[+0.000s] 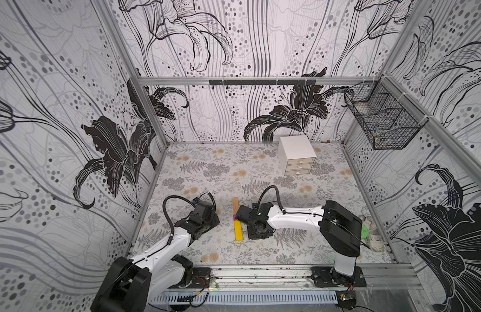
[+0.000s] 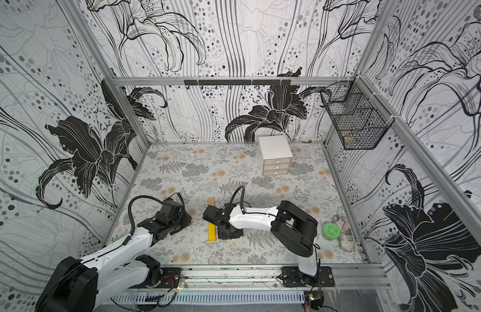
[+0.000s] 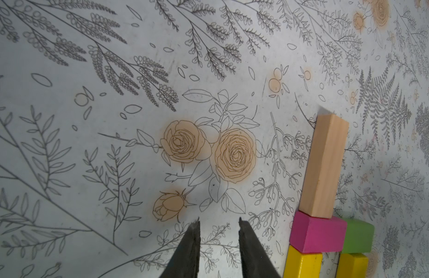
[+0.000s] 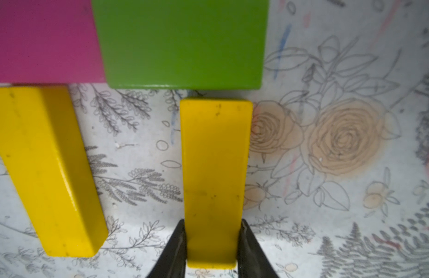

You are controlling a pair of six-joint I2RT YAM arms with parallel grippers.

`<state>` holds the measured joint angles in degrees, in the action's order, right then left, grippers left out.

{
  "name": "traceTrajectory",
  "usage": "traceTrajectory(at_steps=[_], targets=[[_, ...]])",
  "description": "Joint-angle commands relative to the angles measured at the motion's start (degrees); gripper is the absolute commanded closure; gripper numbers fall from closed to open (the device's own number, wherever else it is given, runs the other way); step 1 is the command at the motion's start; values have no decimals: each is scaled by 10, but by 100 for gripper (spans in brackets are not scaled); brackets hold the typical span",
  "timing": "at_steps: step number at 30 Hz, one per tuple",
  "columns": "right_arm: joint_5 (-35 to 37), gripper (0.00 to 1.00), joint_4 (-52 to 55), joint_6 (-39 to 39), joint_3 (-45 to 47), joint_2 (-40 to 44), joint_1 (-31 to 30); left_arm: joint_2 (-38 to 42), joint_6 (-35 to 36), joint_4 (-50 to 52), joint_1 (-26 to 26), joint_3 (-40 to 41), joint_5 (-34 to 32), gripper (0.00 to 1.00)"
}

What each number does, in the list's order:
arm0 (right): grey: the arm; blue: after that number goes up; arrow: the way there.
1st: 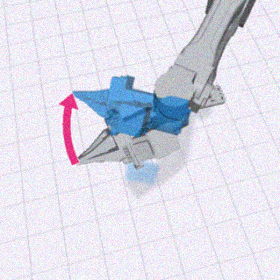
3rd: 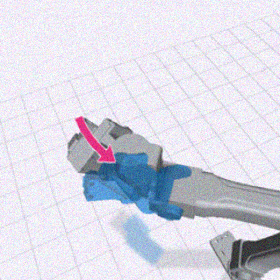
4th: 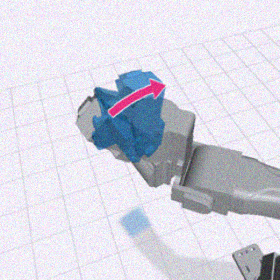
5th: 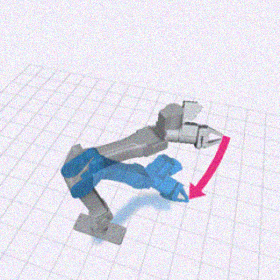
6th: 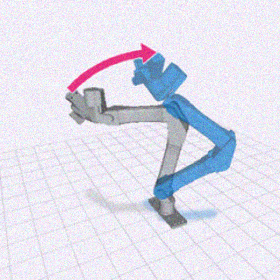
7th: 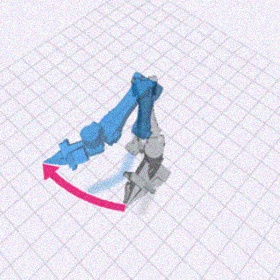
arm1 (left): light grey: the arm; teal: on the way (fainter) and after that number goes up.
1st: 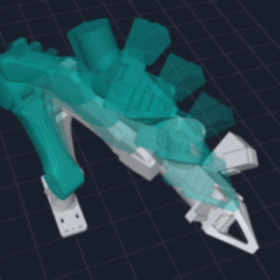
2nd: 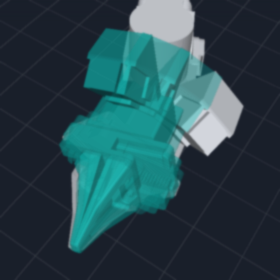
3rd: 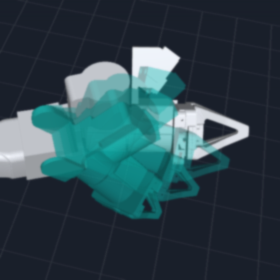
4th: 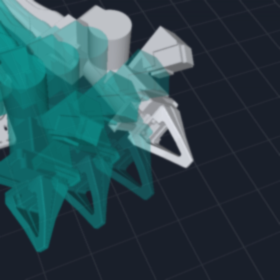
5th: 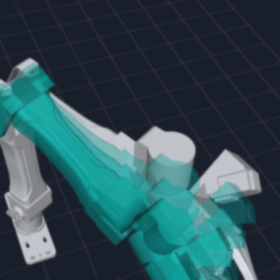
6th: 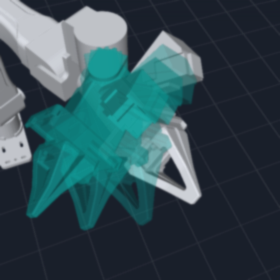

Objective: Assemble the letter h with building blocks
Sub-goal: Assemble the building block at the center of the board.

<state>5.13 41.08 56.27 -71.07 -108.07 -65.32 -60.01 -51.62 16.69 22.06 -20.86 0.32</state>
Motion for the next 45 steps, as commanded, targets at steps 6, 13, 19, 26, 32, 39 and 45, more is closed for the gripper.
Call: traceTrajectory(at_steps=[6, 13, 19, 26, 32, 39, 45], targets=[[7, 71, 21, -4, -2, -16, 4, 7, 9, -8, -4, -4, -1, 69], [8, 71, 24, 0, 4, -4, 4, 6, 9, -10, -4, -4, -1, 69], [13, 71, 26, 4, 2, 0, 4, 4, 10, -10, -4, -7, 0, 69], [17, 71, 24, 12, 12, 5, 4, 2, 11, -10, -4, -8, 0, 69], [21, 72, 26, 16, 16, 11, 4, 4, 11, -8, -4, -8, 1, 69], [11, 71, 20, 12, 15, 2, 4, 1, 9, -11, -4, -7, 1, 69], [8, 62, 16, 4, 10, -2, 4, 6, 10, -8, -4, -5, -1, 69]])
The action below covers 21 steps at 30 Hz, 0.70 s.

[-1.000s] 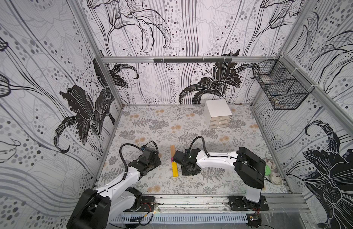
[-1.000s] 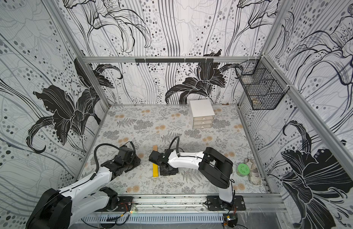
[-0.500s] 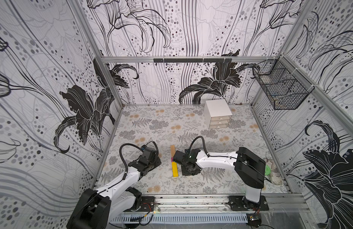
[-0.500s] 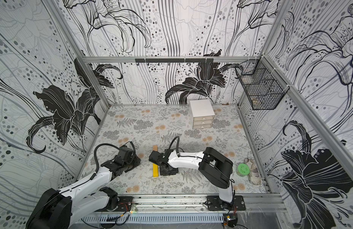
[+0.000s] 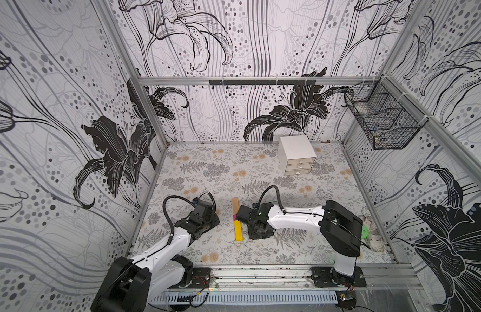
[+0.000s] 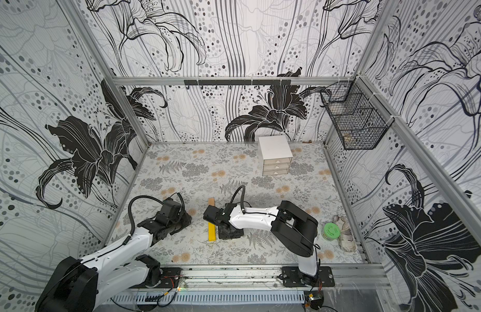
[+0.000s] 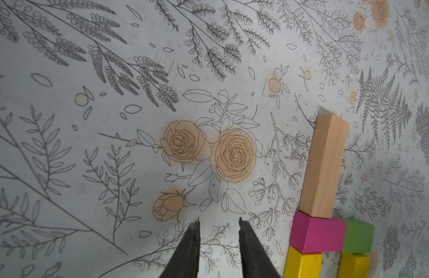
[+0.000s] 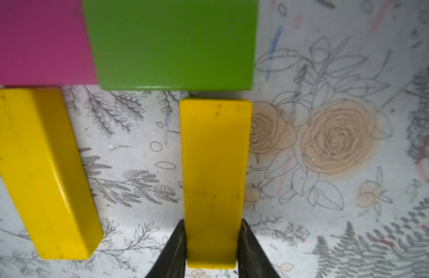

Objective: Assemble the letter h with building blocks
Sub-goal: Assemble the building block at the center of the board.

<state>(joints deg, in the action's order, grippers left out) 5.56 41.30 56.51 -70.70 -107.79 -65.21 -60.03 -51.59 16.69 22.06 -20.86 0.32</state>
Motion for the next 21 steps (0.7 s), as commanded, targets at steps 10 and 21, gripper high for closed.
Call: traceTrajectory(at_steps=[10, 21], targets=[[5, 37, 16, -4, 5, 15, 3, 6, 10, -10, -4, -4, -1, 69], [33, 30, 59, -27, 16, 118, 0, 13, 11, 4, -4, -7, -9, 68]])
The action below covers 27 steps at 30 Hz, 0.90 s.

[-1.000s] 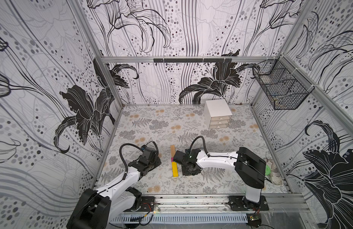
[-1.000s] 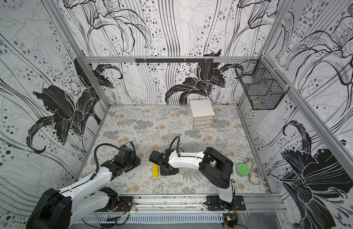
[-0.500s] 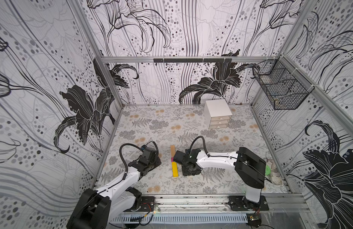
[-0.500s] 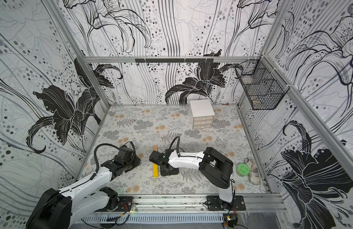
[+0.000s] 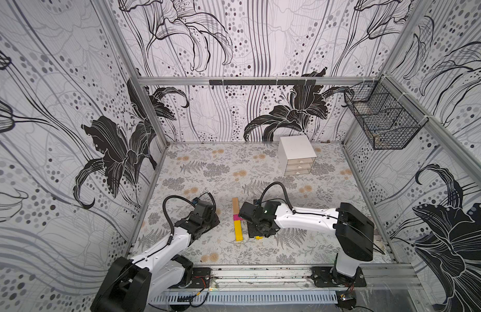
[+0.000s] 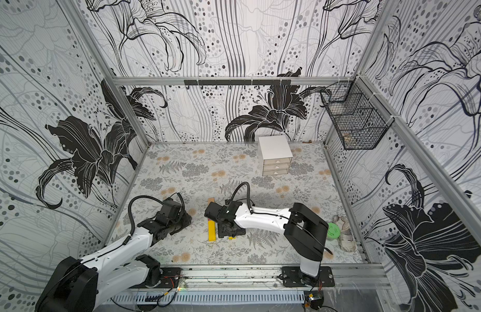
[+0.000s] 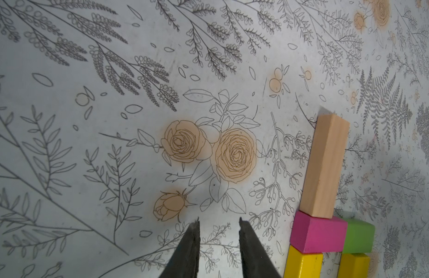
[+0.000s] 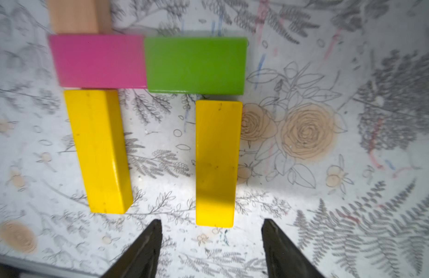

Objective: Assemble the letter h with building blocks
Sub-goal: Assemble the building block at the center of the board.

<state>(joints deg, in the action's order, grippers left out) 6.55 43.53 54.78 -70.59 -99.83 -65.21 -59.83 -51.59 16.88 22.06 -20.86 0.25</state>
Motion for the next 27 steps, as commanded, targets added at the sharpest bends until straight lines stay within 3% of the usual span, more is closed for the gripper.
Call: traceTrajectory(at_steps=[1, 9, 16, 27], targets=[[26, 30, 38, -9, 27, 60, -1, 13, 10, 2, -4, -6, -9, 68], [25, 30, 17, 4, 109, 98, -19, 6, 6, -4, -4, -12, -5, 68], [32, 29, 11, 23, 120, 70, -55, -12, 8, -8, -4, -24, -1, 69], [36, 28, 0, 21, 96, 6, -54, -6, 11, 2, -4, -30, -2, 69]])
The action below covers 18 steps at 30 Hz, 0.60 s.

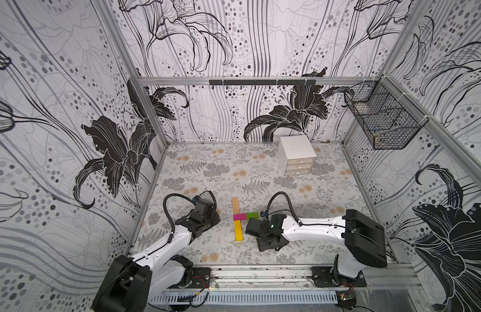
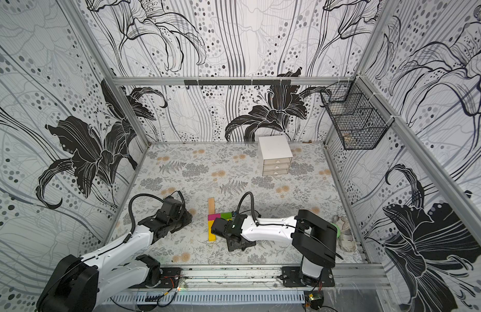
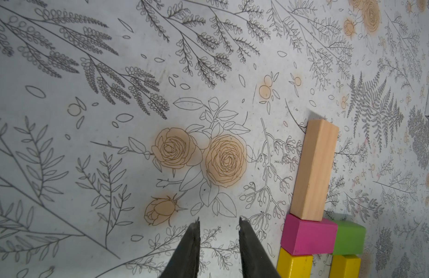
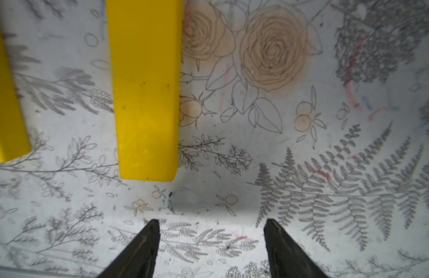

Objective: Assemble the letter h with building blocks
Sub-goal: Assemble the building block at the center of the board.

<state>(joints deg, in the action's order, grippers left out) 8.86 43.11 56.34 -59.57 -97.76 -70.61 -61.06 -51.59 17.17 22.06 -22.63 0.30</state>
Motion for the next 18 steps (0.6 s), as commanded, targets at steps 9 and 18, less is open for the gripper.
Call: traceTrajectory(at_steps=[9, 18], targets=[[13, 28, -2, 4, -25, -34, 6, 0, 12, -7, -4, -11, -1, 69], [15, 28, 0, -2, -32, -42, 17, 2, 11, -7, -4, -7, -1, 69]])
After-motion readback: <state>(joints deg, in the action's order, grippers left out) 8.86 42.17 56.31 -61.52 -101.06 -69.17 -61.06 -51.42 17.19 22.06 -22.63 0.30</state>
